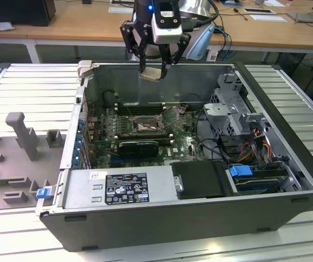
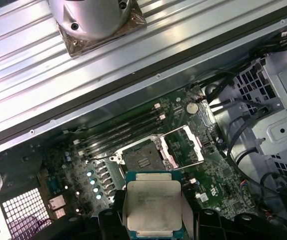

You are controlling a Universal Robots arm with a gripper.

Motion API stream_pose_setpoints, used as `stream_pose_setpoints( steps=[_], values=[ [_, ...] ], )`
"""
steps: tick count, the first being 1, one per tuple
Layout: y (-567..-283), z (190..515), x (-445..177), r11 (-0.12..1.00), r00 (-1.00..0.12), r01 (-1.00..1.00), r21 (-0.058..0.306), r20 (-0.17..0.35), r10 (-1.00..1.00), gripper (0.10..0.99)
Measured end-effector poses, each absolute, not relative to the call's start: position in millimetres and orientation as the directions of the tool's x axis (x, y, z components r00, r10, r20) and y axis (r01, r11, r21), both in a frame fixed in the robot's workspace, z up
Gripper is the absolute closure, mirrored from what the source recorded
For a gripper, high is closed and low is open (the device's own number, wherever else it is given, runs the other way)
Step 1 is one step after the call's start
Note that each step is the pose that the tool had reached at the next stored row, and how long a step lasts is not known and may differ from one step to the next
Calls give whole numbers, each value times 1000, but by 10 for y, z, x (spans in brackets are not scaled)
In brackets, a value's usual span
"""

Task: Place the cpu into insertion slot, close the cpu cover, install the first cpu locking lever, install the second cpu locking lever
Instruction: 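Place the cpu into insertion slot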

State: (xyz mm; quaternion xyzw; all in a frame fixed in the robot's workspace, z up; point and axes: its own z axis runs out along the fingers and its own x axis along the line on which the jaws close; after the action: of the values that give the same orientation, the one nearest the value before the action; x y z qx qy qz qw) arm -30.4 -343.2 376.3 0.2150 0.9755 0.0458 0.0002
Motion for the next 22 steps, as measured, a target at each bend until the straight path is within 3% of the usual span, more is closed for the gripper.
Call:
stream_pose_setpoints(
  steps=[22],
  values=[
    [-3432, 3763, -304, 871, -875, 484, 89, 19, 484, 561]
  ],
)
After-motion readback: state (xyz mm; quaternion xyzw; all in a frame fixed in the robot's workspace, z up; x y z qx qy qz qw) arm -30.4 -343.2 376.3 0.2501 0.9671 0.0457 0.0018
